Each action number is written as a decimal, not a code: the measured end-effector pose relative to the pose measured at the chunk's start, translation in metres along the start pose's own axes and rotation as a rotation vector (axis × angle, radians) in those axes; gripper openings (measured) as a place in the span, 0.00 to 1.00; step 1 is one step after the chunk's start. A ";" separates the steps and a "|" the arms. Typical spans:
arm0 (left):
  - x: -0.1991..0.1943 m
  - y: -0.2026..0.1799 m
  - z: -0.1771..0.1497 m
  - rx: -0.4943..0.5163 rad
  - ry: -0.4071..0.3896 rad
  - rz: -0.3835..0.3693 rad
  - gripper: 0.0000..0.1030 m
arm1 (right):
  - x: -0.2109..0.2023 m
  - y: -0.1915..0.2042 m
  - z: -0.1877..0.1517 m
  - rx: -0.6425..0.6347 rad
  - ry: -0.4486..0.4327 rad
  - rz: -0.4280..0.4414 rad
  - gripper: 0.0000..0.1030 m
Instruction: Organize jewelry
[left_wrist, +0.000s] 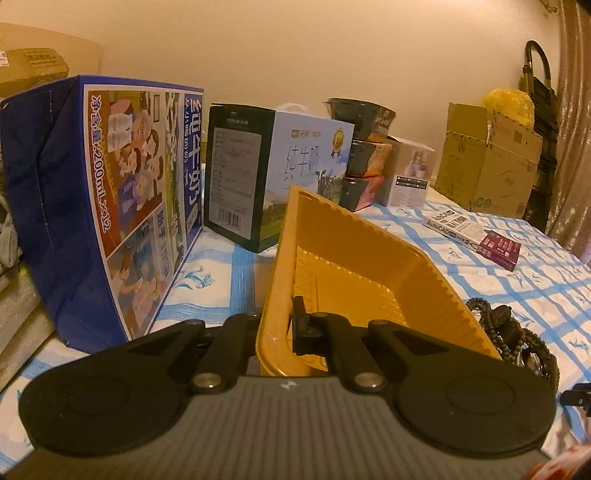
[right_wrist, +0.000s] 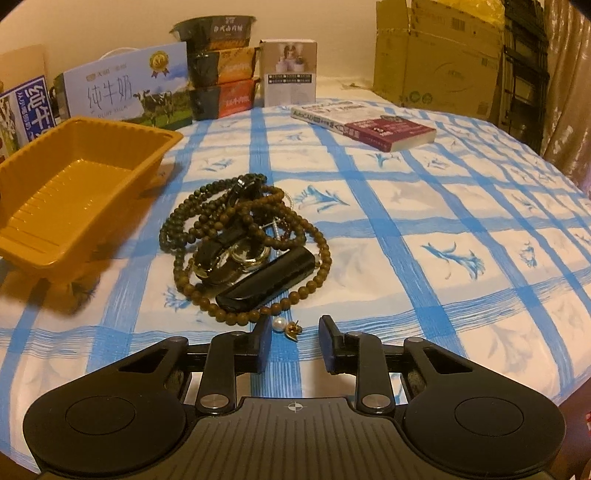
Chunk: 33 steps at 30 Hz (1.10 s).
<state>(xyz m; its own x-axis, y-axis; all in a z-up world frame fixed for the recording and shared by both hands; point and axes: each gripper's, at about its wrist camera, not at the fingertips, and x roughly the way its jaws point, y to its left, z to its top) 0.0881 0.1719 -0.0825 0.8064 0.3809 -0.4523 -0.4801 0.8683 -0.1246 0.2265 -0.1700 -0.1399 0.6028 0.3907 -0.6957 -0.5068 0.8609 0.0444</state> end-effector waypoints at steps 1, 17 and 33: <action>0.000 0.001 0.000 0.002 0.001 -0.005 0.04 | 0.002 0.000 0.000 -0.006 0.004 0.000 0.27; -0.024 0.016 -0.008 0.048 0.005 -0.074 0.04 | -0.007 0.017 0.006 -0.052 -0.025 0.005 0.16; -0.054 0.022 -0.019 0.021 0.018 -0.059 0.04 | -0.035 0.133 0.034 -0.223 -0.118 0.396 0.16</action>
<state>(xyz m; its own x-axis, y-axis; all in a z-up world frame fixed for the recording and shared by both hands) 0.0275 0.1640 -0.0777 0.8267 0.3230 -0.4607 -0.4240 0.8959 -0.1327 0.1586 -0.0584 -0.0852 0.3959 0.7203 -0.5696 -0.8239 0.5525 0.1260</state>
